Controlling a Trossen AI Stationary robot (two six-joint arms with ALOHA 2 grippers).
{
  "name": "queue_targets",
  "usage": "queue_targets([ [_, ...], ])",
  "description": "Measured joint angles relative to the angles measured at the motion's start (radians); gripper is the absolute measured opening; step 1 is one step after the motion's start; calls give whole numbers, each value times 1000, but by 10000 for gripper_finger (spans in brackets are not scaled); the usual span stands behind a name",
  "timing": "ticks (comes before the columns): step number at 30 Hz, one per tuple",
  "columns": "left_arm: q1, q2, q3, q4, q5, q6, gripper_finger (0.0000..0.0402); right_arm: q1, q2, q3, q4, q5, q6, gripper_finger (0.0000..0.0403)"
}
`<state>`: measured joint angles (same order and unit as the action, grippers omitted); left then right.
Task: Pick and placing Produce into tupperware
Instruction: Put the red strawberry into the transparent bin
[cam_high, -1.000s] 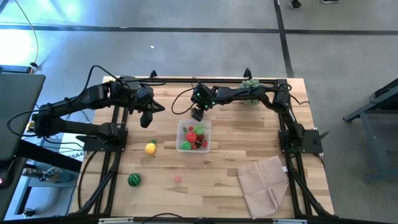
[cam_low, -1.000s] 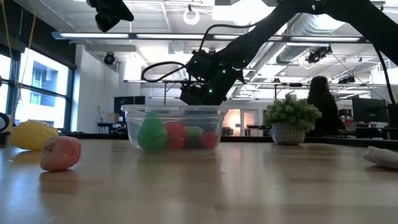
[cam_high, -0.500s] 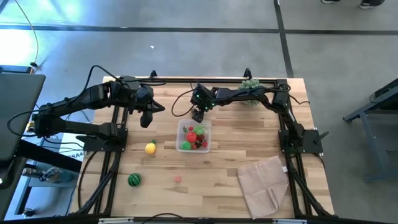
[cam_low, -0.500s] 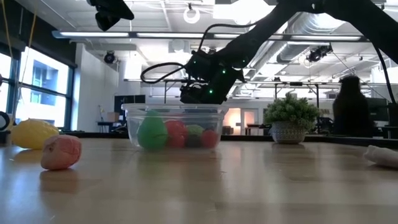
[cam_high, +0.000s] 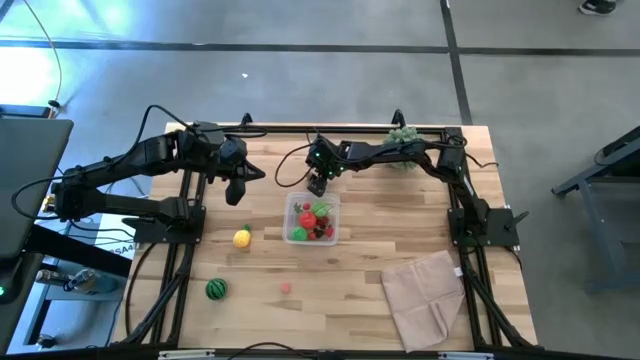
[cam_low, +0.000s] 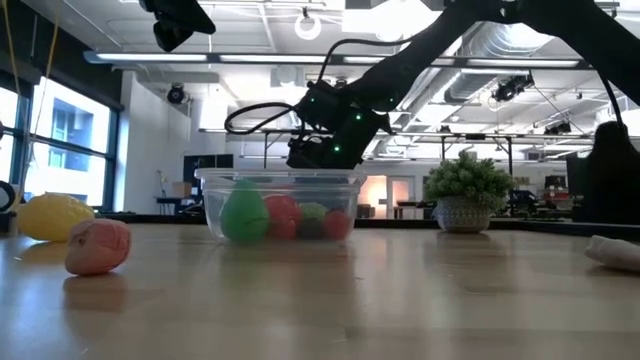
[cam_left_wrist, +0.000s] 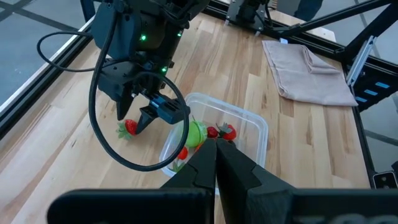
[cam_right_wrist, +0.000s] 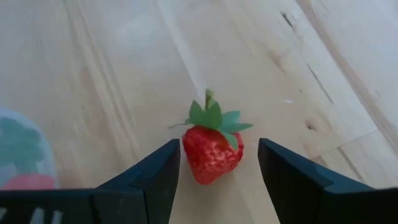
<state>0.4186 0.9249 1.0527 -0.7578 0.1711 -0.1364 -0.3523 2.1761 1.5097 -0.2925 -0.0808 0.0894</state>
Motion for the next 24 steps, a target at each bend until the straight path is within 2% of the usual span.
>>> queue_targets([
  [9, 0, 0, 0, 0, 0, 0, 1, 0, 1, 0, 5, 3, 7, 198],
  [24, 0, 0, 0, 0, 0, 0, 1, 0, 1, 0, 10, 2, 24, 136],
])
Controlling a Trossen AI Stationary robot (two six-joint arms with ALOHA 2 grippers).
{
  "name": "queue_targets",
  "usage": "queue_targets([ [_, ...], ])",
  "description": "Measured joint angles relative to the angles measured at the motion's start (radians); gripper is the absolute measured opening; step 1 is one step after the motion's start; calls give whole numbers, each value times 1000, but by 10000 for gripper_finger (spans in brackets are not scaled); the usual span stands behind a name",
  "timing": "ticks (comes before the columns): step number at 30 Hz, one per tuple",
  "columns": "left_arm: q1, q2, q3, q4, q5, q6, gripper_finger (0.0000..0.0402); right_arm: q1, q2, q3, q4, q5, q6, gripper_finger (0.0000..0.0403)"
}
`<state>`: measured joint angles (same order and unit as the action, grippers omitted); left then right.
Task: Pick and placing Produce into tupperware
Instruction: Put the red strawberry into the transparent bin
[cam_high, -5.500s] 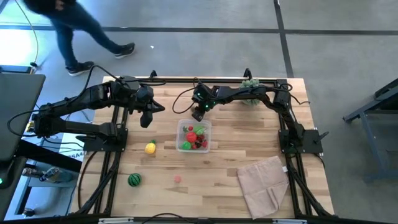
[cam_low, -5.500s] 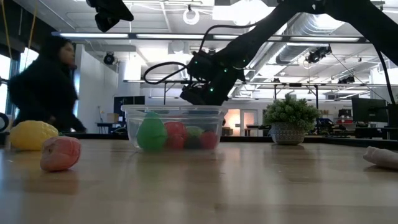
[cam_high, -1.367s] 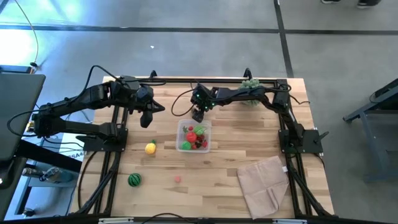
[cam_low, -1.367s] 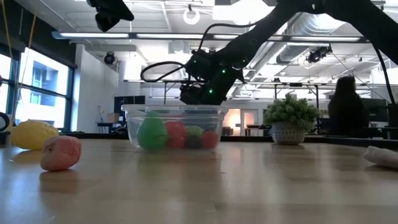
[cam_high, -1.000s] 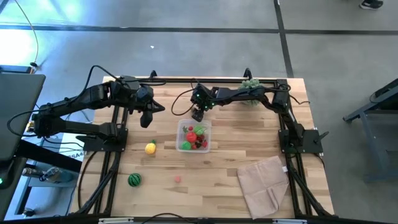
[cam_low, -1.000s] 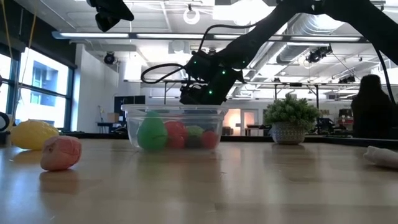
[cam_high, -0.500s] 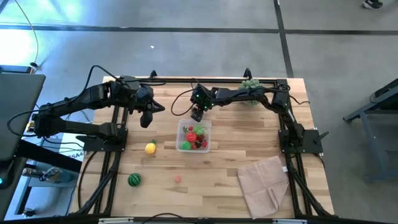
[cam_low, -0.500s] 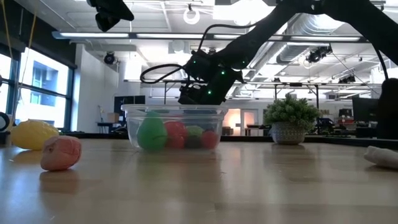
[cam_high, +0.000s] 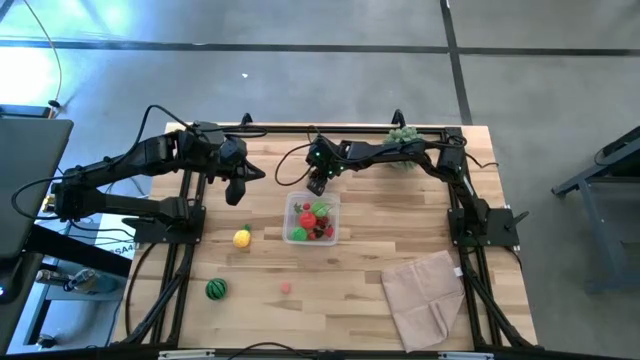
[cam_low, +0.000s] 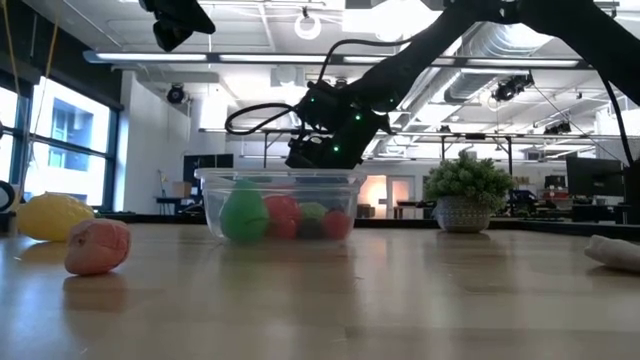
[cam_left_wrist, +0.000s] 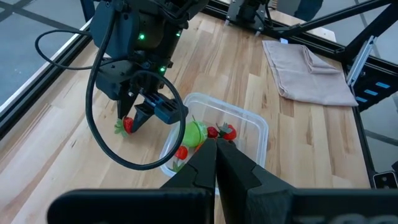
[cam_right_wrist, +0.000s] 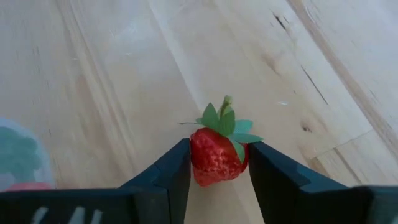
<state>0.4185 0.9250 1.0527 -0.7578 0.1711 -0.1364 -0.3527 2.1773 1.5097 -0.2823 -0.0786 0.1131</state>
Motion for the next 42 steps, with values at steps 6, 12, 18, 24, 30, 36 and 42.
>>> queue_targets([
  [6, 0, 0, 0, 0, 0, 0, 1, 0, 0, 0, 5, -4, 15, 122],
  [12, 0, 0, 0, 0, 0, 0, 1, -1, 1, 0, 18, -24, 42, 119],
  [18, 0, 0, 0, 0, 0, 0, 1, -5, 1, 0, 29, -36, 55, 104],
  [24, 0, 0, 0, 0, 0, 0, 1, -14, -16, 0, 33, -53, 70, 98],
  [30, 0, 0, 0, 0, 0, 0, 1, -14, -92, 0, 17, -26, 63, 97],
  [36, 0, 0, 0, 0, 0, 0, 1, -9, -218, 0, -43, 7, 44, 97],
  [42, 0, 0, 0, 0, 0, 0, 1, 37, -382, 0, -98, 24, 13, 97],
])
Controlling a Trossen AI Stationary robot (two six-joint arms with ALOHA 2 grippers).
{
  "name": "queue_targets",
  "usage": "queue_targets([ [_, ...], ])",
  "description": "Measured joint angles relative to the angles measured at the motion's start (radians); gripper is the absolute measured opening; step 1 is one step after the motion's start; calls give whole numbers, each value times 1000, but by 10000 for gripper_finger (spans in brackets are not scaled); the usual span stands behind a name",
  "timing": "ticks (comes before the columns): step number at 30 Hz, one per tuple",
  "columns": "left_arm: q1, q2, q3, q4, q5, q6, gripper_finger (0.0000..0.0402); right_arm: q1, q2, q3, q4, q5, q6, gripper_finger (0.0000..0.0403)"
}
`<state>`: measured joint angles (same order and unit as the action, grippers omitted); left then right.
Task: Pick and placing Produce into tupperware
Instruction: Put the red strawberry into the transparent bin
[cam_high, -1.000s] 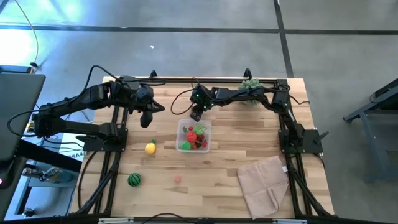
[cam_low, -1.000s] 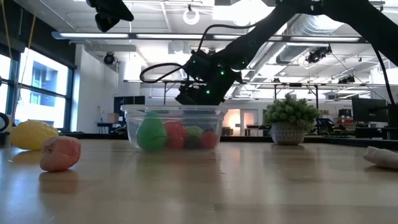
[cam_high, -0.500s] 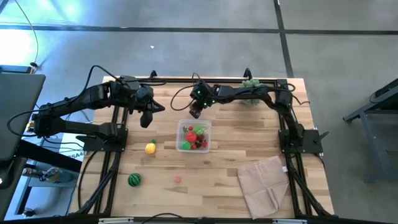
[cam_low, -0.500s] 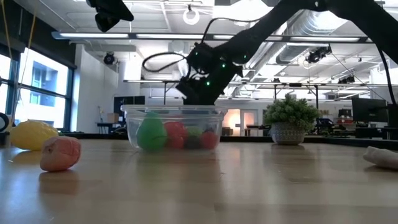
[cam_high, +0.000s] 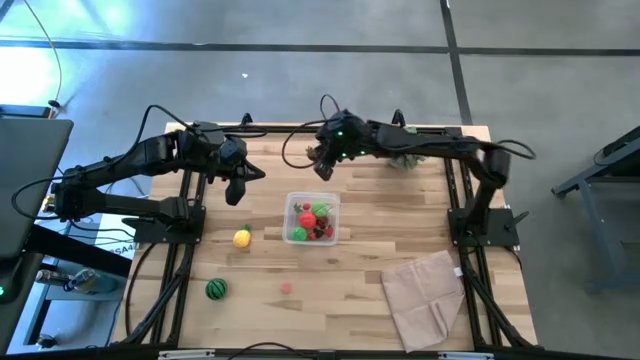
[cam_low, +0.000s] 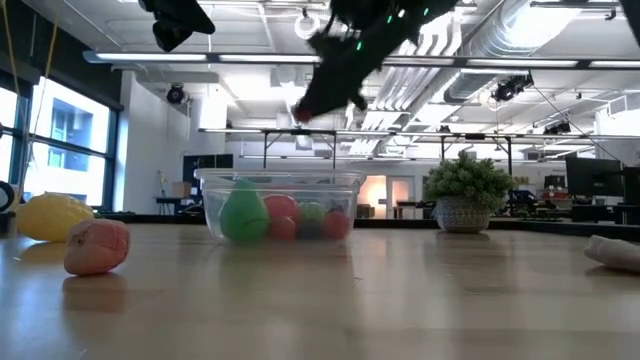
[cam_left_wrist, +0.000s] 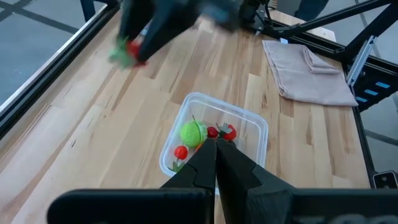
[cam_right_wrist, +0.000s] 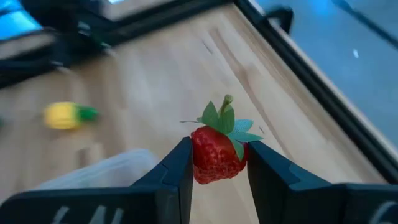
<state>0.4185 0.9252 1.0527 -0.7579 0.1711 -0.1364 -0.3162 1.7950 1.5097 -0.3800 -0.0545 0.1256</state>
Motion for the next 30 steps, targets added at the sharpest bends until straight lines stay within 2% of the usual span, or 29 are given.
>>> queue_targets([
  [6, 0, 0, 0, 0, 0, 0, 1, 115, -121, 0, -59, -1, -28, 97],
  [11, 0, 0, 0, 0, 0, 0, 1, 247, -130, -8, -93, -2, -39, 97],
  [17, 0, 0, 0, 0, 0, 0, 1, 349, -41, -96, -5, 20, 8, 97],
  [23, 0, 0, 0, 0, 0, 0, 1, 359, 96, -182, 121, 2, 78, 97],
  [30, 0, 0, 0, 0, 0, 0, 1, 351, 139, -180, 141, 20, 59, 97],
])
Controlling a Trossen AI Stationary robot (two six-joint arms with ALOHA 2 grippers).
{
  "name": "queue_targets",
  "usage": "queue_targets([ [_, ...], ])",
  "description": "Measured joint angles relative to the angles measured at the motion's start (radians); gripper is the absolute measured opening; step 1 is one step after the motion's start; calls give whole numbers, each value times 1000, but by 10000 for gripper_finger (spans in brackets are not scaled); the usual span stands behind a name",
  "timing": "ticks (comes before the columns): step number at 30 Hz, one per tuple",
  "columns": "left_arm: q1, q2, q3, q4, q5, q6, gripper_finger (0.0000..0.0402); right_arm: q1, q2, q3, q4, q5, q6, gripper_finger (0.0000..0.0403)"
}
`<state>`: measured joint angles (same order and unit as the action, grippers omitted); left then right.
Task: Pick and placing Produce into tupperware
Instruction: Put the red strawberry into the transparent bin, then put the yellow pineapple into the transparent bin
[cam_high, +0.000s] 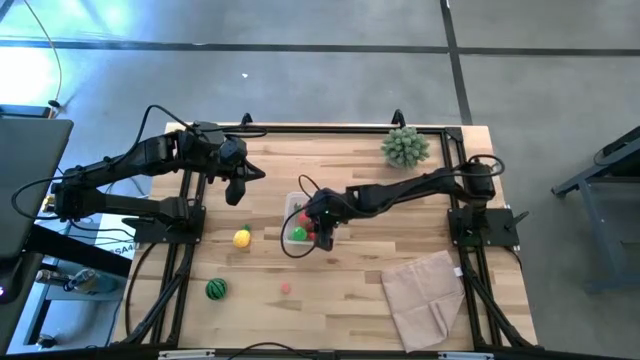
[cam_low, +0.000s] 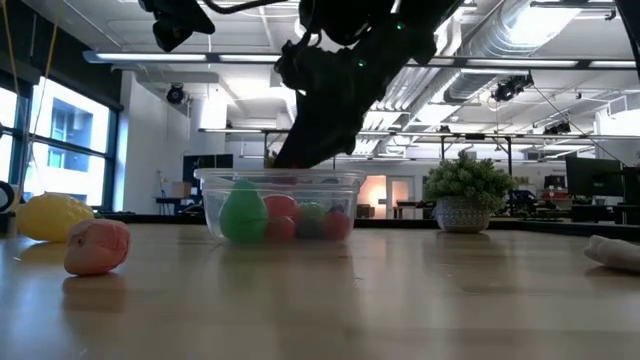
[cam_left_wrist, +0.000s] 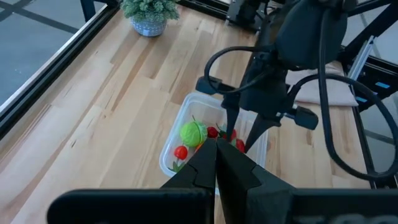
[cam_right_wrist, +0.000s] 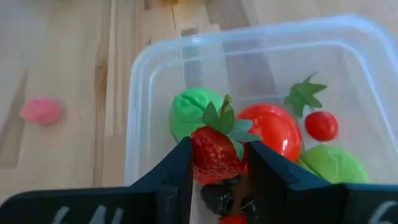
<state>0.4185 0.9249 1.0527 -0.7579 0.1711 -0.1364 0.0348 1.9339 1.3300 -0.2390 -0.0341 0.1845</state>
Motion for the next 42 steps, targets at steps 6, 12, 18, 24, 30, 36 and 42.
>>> queue_targets([
  [6, 0, 0, 0, 0, 0, 0, 1, -11, -3, 0, -24, 7, -6, 112],
  [12, 0, 0, 0, 0, 0, 0, 1, -18, -3, 0, -32, 6, -5, 141],
  [18, 0, 0, 0, 0, 0, 0, 1, -18, -3, 0, -32, 4, -2, 162],
  [24, 0, 0, 0, 0, 0, 0, 1, -19, -3, 0, -32, 3, -2, 178],
  [30, 0, 0, 0, 0, 0, 0, 1, -24, -16, 0, -11, 4, -9, 181],
  [36, 0, 0, 0, 0, 0, 0, 1, -35, -158, 0, 3, 29, -33, 180],
  [42, 0, 0, 0, 0, 0, 0, 1, -35, -396, 0, -127, 153, -151, 144],
])
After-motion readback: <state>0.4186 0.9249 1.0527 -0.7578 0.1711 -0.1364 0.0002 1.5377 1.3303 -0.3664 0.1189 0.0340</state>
